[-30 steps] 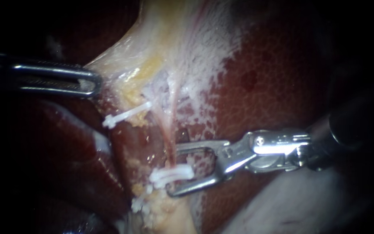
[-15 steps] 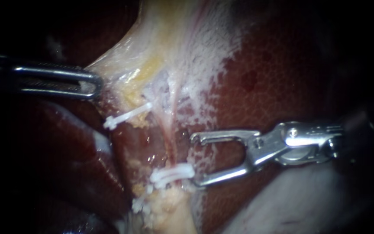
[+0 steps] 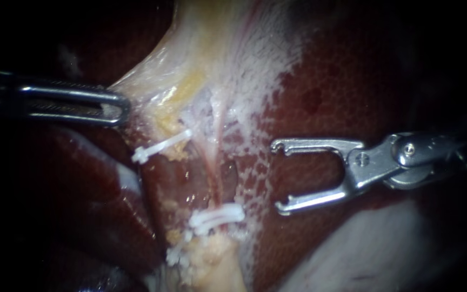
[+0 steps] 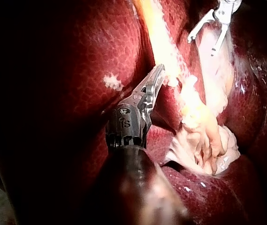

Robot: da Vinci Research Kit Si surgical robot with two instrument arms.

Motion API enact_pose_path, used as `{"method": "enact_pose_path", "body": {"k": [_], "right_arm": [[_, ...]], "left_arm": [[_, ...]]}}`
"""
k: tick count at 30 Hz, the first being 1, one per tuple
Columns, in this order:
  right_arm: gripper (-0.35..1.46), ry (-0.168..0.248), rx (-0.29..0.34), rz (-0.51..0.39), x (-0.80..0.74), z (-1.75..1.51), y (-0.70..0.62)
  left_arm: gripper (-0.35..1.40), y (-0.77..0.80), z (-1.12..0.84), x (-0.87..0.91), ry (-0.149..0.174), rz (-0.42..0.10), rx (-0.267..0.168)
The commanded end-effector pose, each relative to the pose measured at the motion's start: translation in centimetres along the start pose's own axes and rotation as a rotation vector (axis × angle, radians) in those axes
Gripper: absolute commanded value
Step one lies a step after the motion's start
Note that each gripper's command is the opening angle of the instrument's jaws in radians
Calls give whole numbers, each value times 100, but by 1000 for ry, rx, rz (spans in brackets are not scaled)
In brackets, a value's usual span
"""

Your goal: Going back second clip right tube

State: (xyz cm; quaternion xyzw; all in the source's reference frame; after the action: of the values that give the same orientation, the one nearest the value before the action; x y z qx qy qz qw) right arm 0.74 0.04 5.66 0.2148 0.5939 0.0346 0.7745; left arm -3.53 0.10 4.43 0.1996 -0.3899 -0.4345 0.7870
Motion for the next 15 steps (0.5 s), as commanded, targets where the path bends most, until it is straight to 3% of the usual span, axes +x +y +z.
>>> {"method": "enact_pose_path", "body": {"k": [1, 15], "right_arm": [[60, 0, 1, -6, 1, -1, -1], [60, 1, 3, -23, 3, -9, -6]], "left_arm": [[-35, 0, 0, 0, 0, 0, 1], [-35, 2, 24, 15, 20, 10, 12]]}}
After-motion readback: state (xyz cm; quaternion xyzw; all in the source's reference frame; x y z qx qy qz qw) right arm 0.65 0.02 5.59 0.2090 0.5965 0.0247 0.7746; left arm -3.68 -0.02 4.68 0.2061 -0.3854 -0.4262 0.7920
